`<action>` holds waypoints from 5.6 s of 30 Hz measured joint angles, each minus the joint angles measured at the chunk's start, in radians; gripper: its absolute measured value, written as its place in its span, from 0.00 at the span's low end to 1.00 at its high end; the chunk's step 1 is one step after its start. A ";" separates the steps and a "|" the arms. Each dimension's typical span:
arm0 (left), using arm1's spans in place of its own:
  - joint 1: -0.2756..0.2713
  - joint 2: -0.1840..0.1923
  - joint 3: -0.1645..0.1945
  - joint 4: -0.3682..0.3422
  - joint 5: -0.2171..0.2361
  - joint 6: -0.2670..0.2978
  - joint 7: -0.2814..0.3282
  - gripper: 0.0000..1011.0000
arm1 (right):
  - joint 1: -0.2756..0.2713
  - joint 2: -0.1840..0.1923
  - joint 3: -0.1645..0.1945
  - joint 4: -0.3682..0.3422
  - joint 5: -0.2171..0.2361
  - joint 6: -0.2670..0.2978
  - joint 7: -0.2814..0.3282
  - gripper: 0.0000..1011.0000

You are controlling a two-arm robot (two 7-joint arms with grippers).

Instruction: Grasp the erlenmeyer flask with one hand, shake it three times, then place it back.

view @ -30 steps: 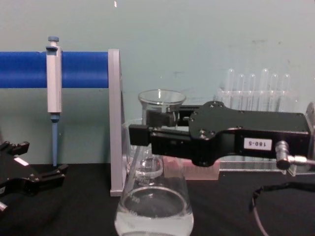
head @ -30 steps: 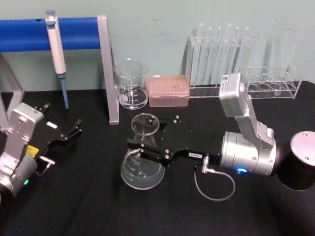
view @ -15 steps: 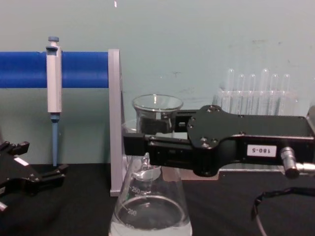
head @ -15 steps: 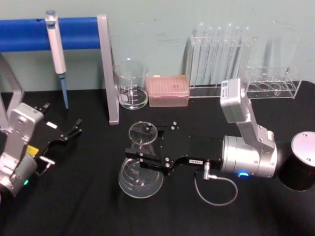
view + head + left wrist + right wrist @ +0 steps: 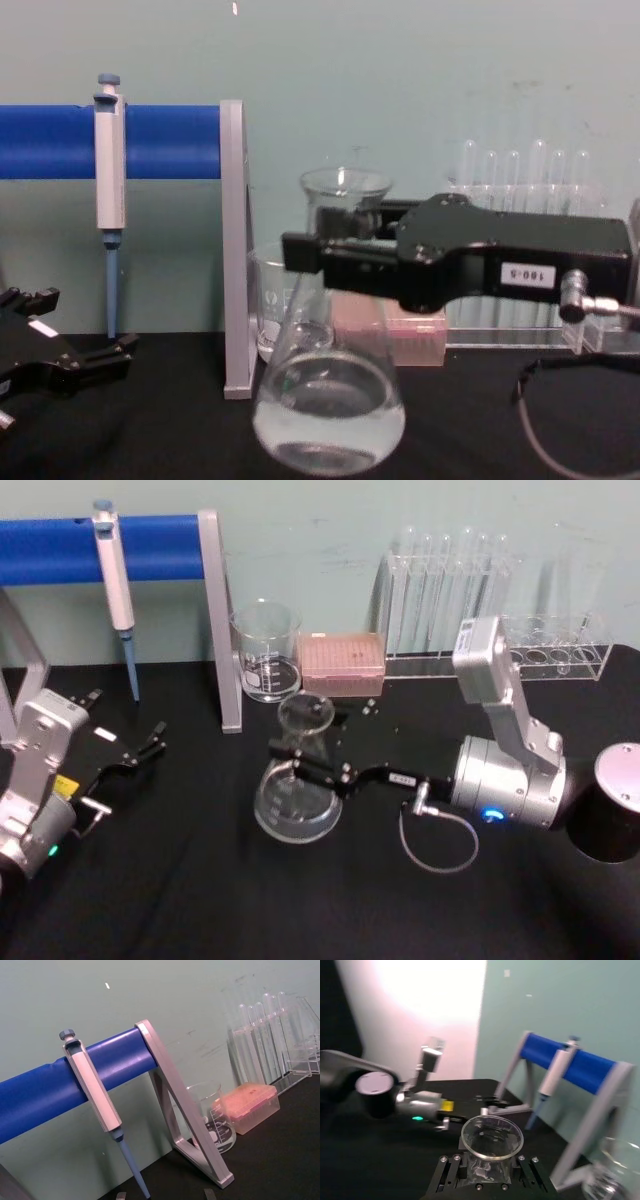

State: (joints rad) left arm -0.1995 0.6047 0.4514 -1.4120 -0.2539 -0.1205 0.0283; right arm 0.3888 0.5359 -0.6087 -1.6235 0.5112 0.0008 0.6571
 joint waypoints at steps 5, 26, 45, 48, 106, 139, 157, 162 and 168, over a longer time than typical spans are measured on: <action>0.000 0.000 0.000 0.000 0.000 0.000 0.000 0.99 | -0.012 -0.015 0.034 0.005 -0.010 0.012 -0.072 0.45; 0.000 0.000 0.000 0.000 0.000 0.000 0.000 0.99 | -0.068 -0.084 0.197 0.036 -0.072 0.061 -0.330 0.45; 0.000 0.000 0.000 0.000 0.000 0.000 0.000 0.99 | -0.123 -0.135 0.300 0.029 -0.158 0.102 -0.505 0.45; 0.000 0.000 0.000 0.000 0.000 0.000 0.000 0.99 | -0.128 -0.141 0.307 0.026 -0.164 0.107 -0.505 0.45; 0.000 0.000 0.000 0.000 0.000 0.000 0.000 0.99 | -0.062 -0.079 0.152 0.040 -0.108 0.027 -0.111 0.45; 0.000 0.000 0.000 0.000 0.000 0.000 0.000 0.99 | -0.012 -0.114 0.119 0.132 -0.089 -0.027 -0.105 0.45; 0.000 0.000 0.000 0.000 0.000 0.000 0.000 0.99 | 0.020 -0.161 0.098 0.295 -0.102 -0.109 -0.062 0.45; 0.000 0.000 0.000 0.000 0.000 0.000 0.000 0.99 | 0.024 -0.171 0.095 0.323 -0.110 -0.116 -0.062 0.45; 0.000 0.000 0.000 0.000 0.000 0.000 0.000 0.99 | 0.031 -0.187 0.091 0.361 -0.130 -0.123 -0.069 0.45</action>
State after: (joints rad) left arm -0.1995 0.6047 0.4514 -1.4120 -0.2539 -0.1205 0.0283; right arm 0.4199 0.3493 -0.5175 -1.2626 0.3817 -0.1217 0.5878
